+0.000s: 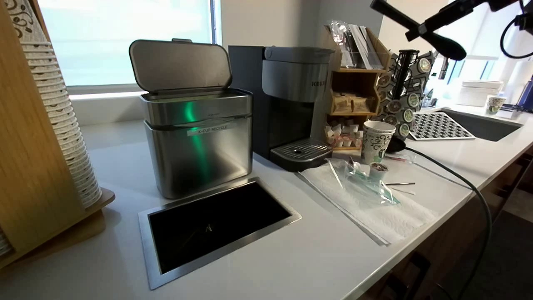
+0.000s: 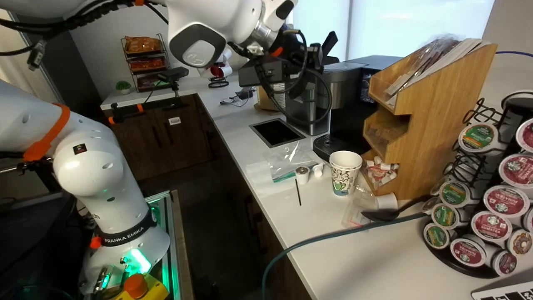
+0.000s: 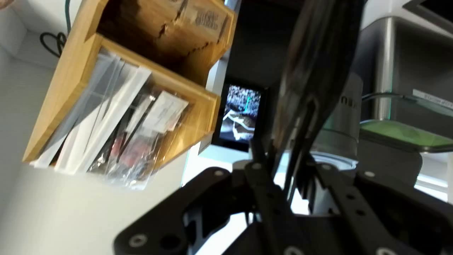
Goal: Place the stacked coffee cups on the left upright then put the black tongs on top of the wooden stand.
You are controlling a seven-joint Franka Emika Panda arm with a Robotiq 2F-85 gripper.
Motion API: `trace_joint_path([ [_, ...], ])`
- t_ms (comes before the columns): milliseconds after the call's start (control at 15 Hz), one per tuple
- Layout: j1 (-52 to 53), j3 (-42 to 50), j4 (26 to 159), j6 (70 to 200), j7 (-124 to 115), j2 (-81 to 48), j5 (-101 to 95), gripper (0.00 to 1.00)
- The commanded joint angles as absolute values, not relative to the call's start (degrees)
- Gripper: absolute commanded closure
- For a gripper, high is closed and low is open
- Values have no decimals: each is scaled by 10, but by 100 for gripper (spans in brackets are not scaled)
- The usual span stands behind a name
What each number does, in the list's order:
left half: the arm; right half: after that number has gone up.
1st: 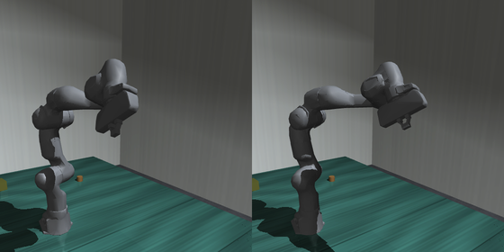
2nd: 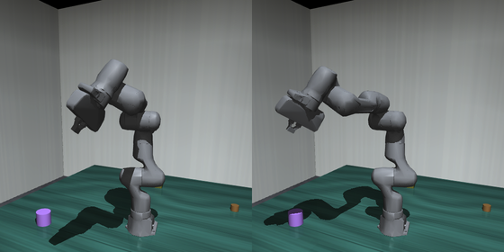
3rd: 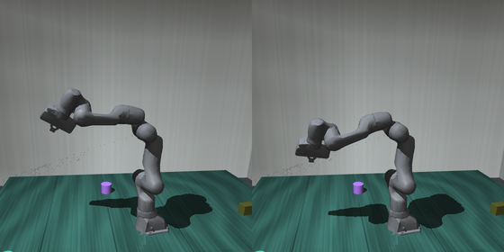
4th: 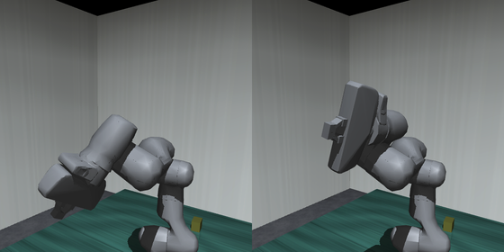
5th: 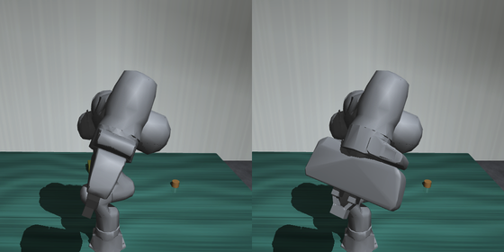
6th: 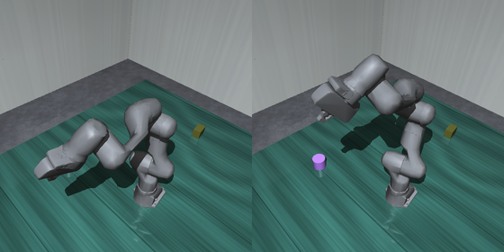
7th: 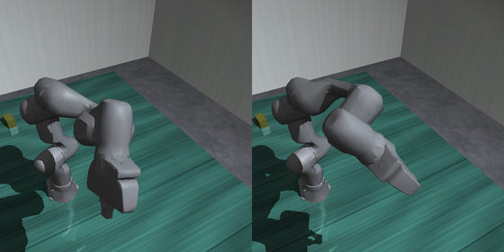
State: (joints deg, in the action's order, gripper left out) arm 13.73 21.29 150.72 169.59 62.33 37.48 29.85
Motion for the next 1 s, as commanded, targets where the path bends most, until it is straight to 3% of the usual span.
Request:
trace_joint_path([
  [0, 144, 229, 1476, 1717, 634, 390, 302, 94],
  [333, 218, 320, 1381, 1756, 648, 324, 323, 94],
  [733, 461, 495, 1238, 1805, 661, 255, 405, 94],
  [800, 391, 445, 1287, 1789, 644, 280, 368, 77],
  [933, 445, 481, 1252, 1794, 644, 261, 384, 77],
])
